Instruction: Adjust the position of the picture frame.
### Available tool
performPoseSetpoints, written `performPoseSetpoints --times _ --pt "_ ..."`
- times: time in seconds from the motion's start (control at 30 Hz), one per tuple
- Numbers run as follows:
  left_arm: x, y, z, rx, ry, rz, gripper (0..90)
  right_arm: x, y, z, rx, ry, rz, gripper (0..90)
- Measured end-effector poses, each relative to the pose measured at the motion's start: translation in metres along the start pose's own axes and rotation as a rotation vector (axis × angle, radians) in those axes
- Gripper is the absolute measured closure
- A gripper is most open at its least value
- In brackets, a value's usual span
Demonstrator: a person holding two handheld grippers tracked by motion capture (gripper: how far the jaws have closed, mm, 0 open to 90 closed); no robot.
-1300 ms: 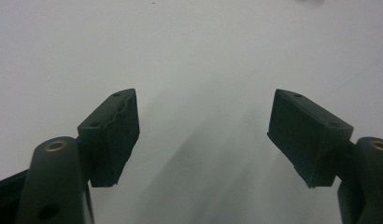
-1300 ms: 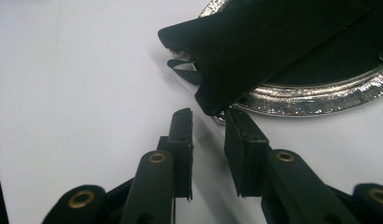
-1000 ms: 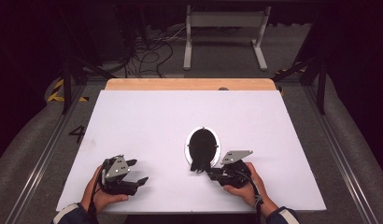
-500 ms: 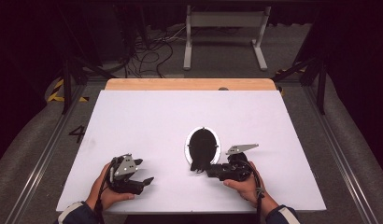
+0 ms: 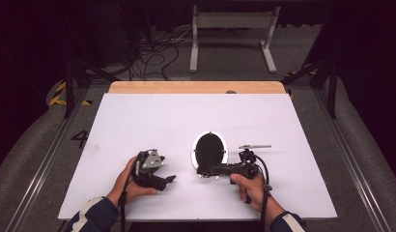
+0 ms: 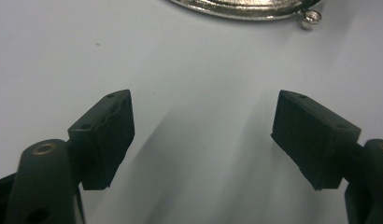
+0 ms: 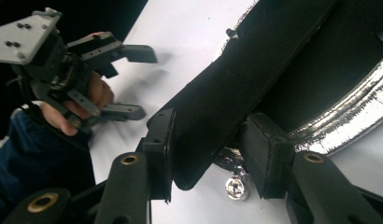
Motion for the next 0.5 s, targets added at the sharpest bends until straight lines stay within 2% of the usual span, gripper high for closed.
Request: performPoseSetpoints --times 0.1,0.13,0.2,0.3,0.37,0.4,0.43,0.47,0.5 --pt "-0.007 -0.005 0.002 0.000 0.005 -0.004 21.4 -0.001 -0.001 0.000 -0.007 -0.015 -0.001 56.7" --pt "-0.013 -0.011 0.003 0.006 -0.006 -0.004 21.4 -0.003 -0.002 0.000 -0.015 -0.030 -0.005 56.5" --pt "-0.018 -0.016 0.002 0.023 0.002 -0.007 21.4 -0.004 -0.004 0.000 -0.016 -0.027 -0.001 56.9" --pt "-0.023 -0.020 0.004 0.023 -0.003 -0.011 21.7 -0.006 -0.005 -0.001 -0.021 -0.032 -0.005 57.5" --pt "-0.027 -0.025 0.007 0.032 0.010 -0.015 22.1 -0.005 -0.005 0.000 -0.015 -0.011 0.000 58.1" --pt "-0.030 -0.028 0.009 0.054 0.028 -0.017 22.0 -0.005 -0.005 0.000 -0.015 0.005 0.001 58.2" --pt "-0.030 -0.028 0.009 0.054 0.028 -0.017 21.9 -0.005 -0.005 0.000 -0.015 0.005 0.001 58.2" --pt "-0.033 -0.030 0.012 0.058 0.038 -0.022 21.9 -0.005 -0.006 0.000 -0.011 0.028 0.006 58.4" --pt "-0.037 -0.031 0.015 0.077 0.044 -0.036 21.9 -0.005 -0.006 0.000 -0.011 0.028 0.006 58.4"
Point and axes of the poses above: each handheld gripper's, and its own axes: y roughly backward along the jaws, x roughly out of its underside, z roughly to its left, the point moved 9 cm from there along -y, roughly forward along the jaws, and after that the axes turned 5 degrees about z, right-handed, at the moved point
